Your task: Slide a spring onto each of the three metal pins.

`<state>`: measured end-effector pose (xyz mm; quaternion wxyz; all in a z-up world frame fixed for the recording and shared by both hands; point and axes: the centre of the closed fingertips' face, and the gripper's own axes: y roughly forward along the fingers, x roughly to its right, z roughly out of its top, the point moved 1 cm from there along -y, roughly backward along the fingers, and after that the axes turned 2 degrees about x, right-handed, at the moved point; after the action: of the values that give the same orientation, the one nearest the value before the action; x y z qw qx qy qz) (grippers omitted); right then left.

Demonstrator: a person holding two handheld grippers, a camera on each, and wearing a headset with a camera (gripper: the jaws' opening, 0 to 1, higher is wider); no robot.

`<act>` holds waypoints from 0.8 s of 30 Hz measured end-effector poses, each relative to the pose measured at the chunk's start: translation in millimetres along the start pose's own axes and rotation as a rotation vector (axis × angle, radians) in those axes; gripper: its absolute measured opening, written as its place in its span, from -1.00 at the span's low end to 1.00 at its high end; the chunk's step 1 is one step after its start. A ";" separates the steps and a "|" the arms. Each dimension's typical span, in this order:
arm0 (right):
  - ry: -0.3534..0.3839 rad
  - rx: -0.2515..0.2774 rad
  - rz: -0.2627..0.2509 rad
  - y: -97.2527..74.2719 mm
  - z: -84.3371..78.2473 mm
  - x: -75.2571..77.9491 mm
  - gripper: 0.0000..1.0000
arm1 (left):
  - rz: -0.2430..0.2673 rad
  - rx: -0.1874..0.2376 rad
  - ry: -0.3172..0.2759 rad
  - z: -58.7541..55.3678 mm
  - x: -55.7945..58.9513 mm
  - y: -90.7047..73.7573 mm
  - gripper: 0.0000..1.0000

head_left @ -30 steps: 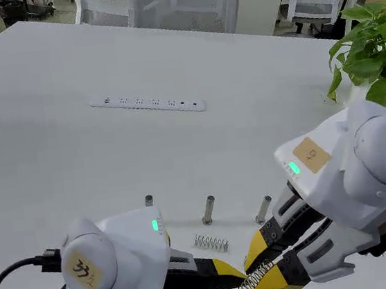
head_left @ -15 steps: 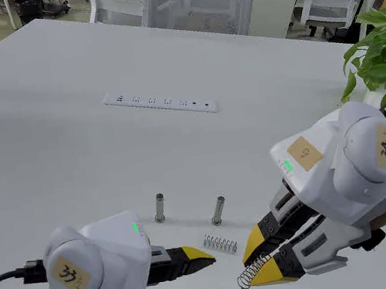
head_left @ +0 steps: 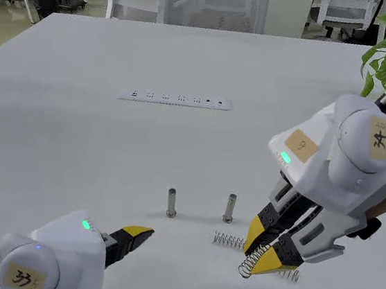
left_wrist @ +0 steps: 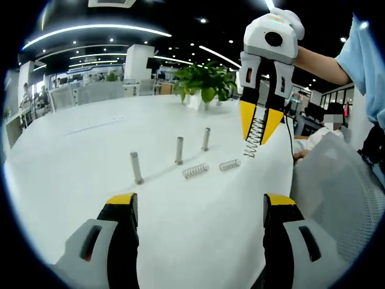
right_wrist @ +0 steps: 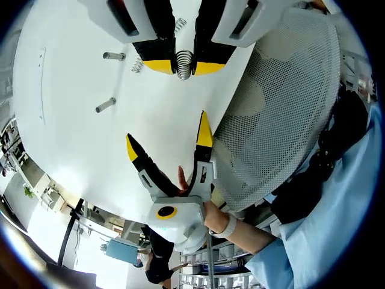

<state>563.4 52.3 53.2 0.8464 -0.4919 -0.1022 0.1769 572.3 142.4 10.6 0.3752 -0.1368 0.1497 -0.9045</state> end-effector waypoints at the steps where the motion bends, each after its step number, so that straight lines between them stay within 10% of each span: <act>1: -0.007 -0.014 -0.001 0.9 -1.7 2.2 -0.87 | 0.025 -0.004 -0.012 -1.5 -4.0 -1.3 0.79; 24: -0.141 -0.122 -0.036 -5.2 14.4 72.2 -0.87 | 0.104 -0.039 -0.029 -13.4 -10.0 -8.2 0.98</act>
<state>625.6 90.3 64.8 0.8085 -0.5271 -0.1809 0.1890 569.1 157.3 0.1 0.4211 -0.1493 0.1689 -0.8785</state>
